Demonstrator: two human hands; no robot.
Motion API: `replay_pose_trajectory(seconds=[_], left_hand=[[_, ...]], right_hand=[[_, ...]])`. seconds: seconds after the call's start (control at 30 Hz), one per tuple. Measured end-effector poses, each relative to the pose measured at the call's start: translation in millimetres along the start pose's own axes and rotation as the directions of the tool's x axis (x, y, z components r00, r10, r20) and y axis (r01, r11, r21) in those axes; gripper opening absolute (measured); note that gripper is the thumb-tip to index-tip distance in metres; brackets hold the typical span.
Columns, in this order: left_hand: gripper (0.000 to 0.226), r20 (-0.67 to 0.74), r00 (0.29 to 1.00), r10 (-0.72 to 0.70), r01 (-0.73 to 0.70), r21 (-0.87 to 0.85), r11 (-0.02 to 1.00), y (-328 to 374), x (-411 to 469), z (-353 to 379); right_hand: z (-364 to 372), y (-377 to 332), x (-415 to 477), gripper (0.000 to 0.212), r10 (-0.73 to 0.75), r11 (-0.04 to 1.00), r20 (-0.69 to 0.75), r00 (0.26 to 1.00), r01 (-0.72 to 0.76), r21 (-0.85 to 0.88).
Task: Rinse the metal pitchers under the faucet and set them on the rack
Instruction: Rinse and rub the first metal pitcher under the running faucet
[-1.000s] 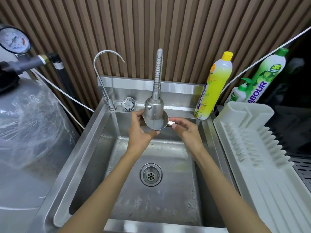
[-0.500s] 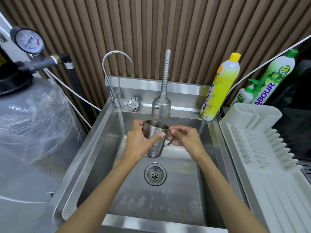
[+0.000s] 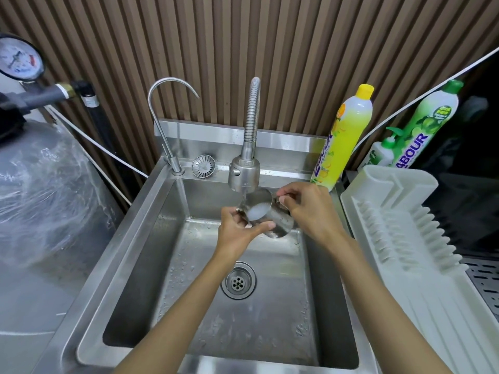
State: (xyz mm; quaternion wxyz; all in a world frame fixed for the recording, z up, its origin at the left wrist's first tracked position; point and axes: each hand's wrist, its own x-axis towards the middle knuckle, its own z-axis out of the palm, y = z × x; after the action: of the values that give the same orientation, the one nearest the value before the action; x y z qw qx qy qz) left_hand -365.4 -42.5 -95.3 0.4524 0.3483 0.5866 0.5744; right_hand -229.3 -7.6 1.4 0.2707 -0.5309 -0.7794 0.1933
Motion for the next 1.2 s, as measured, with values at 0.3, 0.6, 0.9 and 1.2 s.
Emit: replay_pose_trajectory(seconds=[0.3,0.6,0.9,1.2], left_hand=[[0.073,-0.181,0.934,0.307,-0.280,0.158,0.947,18,14,-10],[0.071,0.014,0.892,0.452,-0.415,0.422,0.806,40,-3,-43],[0.078,0.022,0.962,0.271,-0.244,0.508,0.826,29,-12,-40],[0.062,0.024,0.998,0.054,-0.052,-0.048,0.997,-3,-10,-6]], right_hand=[[21,15,14,0.026,0.094,0.853,0.116,0.989,-0.140,0.503],[55,18,11,0.030,0.121,0.481,0.366,0.923,-0.377,0.792],[38,10,15,0.018,0.267,0.857,0.281,0.922,-0.361,0.369],[9,-25,4,0.018,0.139,0.980,0.095,0.986,-0.124,-0.154]])
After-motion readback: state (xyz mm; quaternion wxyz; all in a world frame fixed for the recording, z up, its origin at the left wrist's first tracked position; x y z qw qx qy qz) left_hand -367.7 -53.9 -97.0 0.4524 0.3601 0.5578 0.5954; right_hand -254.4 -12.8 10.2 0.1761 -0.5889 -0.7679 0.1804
